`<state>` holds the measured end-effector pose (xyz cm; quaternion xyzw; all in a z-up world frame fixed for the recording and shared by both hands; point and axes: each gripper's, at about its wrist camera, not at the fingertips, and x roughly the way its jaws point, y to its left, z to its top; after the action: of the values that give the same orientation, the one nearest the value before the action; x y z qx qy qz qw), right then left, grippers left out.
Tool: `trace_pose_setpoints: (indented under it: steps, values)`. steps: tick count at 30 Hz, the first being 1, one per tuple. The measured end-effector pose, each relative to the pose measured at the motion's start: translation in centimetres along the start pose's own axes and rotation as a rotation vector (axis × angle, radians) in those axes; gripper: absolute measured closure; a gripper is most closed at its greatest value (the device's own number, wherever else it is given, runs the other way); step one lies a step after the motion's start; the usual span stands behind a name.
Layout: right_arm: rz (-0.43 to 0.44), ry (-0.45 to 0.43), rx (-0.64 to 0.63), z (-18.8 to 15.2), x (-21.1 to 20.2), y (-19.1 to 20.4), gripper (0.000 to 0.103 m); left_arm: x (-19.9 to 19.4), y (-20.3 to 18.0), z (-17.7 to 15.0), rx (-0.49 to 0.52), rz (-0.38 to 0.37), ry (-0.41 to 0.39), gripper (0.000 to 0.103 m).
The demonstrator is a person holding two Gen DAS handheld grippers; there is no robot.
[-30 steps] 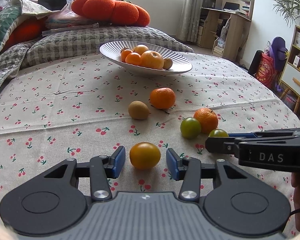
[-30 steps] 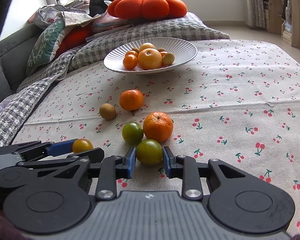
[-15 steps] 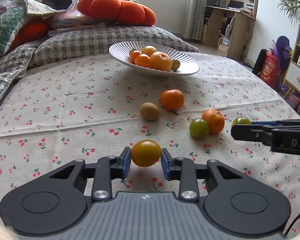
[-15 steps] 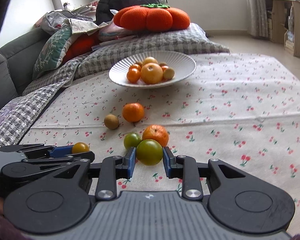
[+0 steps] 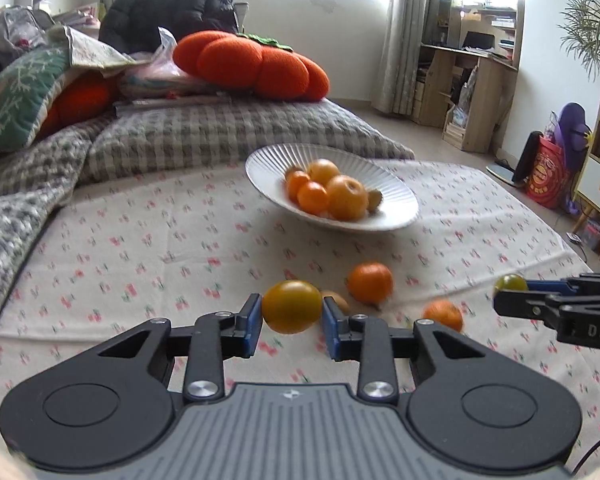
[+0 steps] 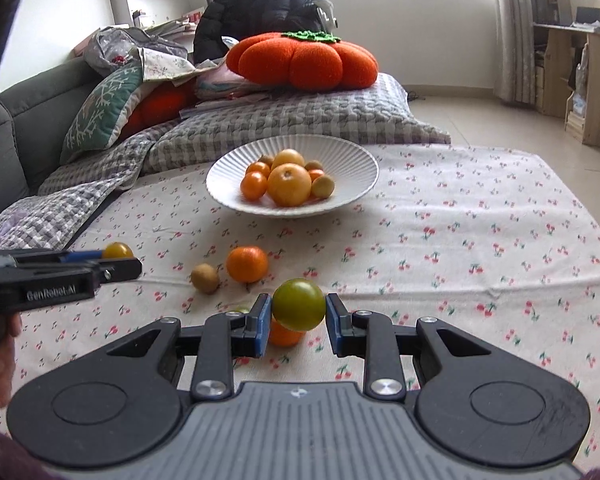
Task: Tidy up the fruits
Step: 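Carry the yellow fruit and lime into the white bowl and open both tools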
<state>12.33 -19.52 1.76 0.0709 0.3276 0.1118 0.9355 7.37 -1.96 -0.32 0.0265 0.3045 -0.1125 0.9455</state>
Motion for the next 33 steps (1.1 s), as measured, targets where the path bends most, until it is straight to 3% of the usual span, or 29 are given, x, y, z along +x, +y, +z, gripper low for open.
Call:
trace_pose_setpoints:
  steps: [11, 25, 33]
  values:
    - [0.011, -0.035, -0.023, 2.9, 2.8, -0.8, 0.077, 1.9, 1.8, 4.0, 0.022, 0.037, -0.047, 0.083]
    - [0.014, -0.077, -0.056, 8.2, 7.9, -1.6, 0.077, 5.8, 2.6, 8.1, 0.021, 0.029, -0.085, 0.083]
    - [0.024, -0.032, -0.014, 10.3, 11.4, -3.2, 0.077, 9.5, 2.0, 11.0, 0.060, -0.031, -0.049, 0.083]
